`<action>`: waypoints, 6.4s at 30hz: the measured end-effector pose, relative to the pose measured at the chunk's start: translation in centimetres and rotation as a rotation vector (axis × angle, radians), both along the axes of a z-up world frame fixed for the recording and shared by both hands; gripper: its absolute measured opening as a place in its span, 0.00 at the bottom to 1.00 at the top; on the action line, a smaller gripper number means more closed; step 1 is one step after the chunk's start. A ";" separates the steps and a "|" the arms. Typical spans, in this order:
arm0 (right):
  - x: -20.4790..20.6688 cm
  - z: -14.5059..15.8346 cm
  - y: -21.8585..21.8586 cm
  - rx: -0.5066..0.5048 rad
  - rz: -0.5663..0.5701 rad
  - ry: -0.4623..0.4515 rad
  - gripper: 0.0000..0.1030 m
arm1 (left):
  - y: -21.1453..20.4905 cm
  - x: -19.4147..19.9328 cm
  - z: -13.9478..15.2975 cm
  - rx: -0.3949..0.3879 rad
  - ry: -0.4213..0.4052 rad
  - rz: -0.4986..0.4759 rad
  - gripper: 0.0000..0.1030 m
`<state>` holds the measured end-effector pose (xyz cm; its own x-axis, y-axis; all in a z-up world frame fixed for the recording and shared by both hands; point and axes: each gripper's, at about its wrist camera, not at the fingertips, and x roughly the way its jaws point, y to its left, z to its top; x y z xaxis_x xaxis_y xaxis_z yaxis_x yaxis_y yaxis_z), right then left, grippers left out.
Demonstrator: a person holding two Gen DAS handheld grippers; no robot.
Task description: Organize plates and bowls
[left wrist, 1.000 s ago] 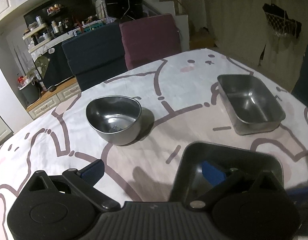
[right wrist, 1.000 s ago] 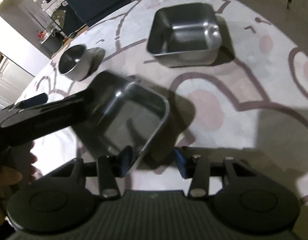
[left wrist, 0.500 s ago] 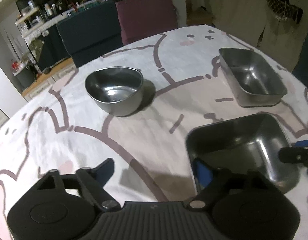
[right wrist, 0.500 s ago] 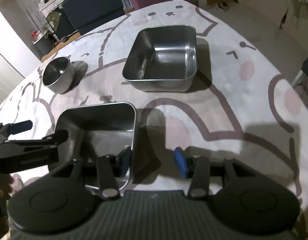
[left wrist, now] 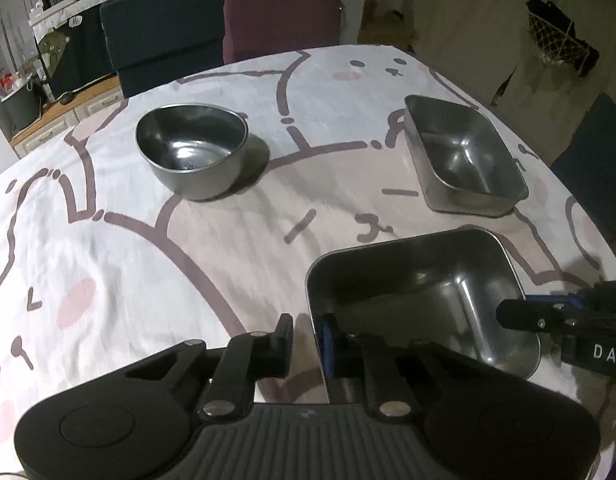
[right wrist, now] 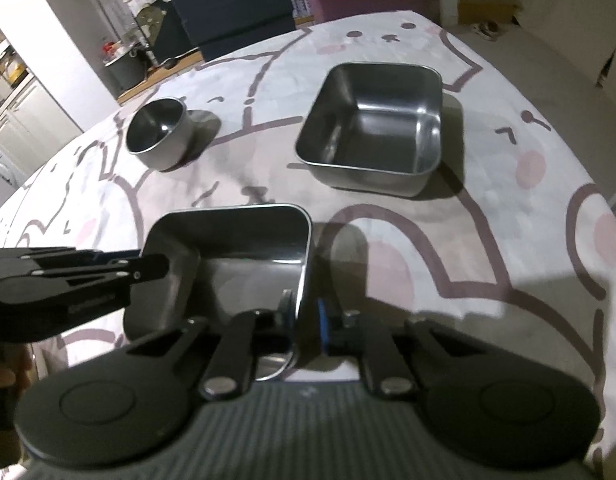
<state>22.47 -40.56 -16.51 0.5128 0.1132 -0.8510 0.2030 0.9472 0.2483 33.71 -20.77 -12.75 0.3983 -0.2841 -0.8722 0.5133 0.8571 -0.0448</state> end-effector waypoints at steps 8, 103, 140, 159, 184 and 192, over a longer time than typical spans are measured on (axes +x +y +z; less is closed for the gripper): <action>-0.6 0.8 1.1 -0.027 0.064 -0.005 0.07 | 1.2 -1.9 0.9 0.038 0.006 0.017 0.16; 2.2 14.4 -8.1 -0.262 0.082 -0.335 1.00 | -2.4 -7.4 9.4 -0.519 -0.043 0.392 1.00; 14.8 -0.1 -14.1 -0.223 0.553 -0.096 0.16 | -10.0 -1.7 -1.9 -0.526 0.105 0.478 0.69; 12.2 0.7 -16.9 -0.046 0.383 -0.091 0.23 | -10.8 2.1 -2.4 -0.445 0.098 0.479 0.29; 10.4 0.5 -14.8 -0.093 0.367 -0.103 0.06 | -11.0 1.9 0.0 -0.365 0.066 0.439 0.08; 6.0 6.7 -12.6 -0.136 0.339 -0.195 0.07 | -8.5 -1.3 6.3 -0.409 -0.006 0.388 0.08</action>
<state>28.49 -53.12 -9.85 0.6187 0.1967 -0.7606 -0.1644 0.9791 0.1195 32.42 -29.31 -6.43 0.5453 -0.4301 -0.7195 0.1652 0.8966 -0.4108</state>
